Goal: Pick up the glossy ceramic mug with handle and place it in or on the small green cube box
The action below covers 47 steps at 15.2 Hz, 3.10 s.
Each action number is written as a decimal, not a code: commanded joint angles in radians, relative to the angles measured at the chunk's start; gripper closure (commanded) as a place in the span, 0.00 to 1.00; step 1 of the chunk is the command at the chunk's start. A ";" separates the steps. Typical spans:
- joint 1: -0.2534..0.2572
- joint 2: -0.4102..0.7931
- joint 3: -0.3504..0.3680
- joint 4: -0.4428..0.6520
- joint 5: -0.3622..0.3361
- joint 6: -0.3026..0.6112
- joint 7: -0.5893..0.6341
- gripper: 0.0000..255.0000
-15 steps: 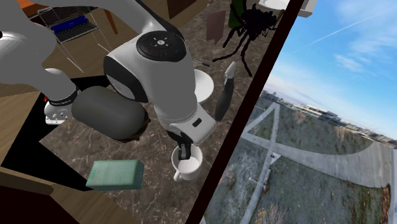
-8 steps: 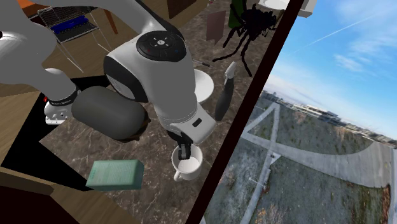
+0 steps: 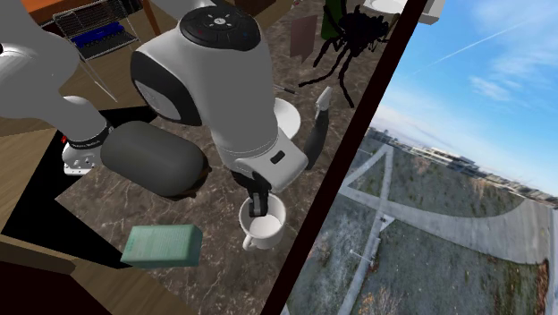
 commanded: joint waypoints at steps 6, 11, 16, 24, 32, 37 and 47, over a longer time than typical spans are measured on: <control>0.005 -0.040 -0.008 0.048 -0.023 -0.084 0.012 1.00; 0.007 -0.060 -0.011 0.091 -0.034 -0.145 0.019 1.00; 0.008 -0.075 -0.014 0.140 -0.043 -0.208 0.024 1.00; 0.007 -0.087 -0.017 0.233 -0.050 -0.311 0.029 1.00; 0.005 -0.362 -0.040 -0.044 -0.175 -0.280 0.029 1.00; -0.029 -0.546 -0.044 -0.199 -0.261 -0.293 0.025 1.00; -0.084 -0.710 -0.056 -0.379 -0.340 -0.263 0.009 1.00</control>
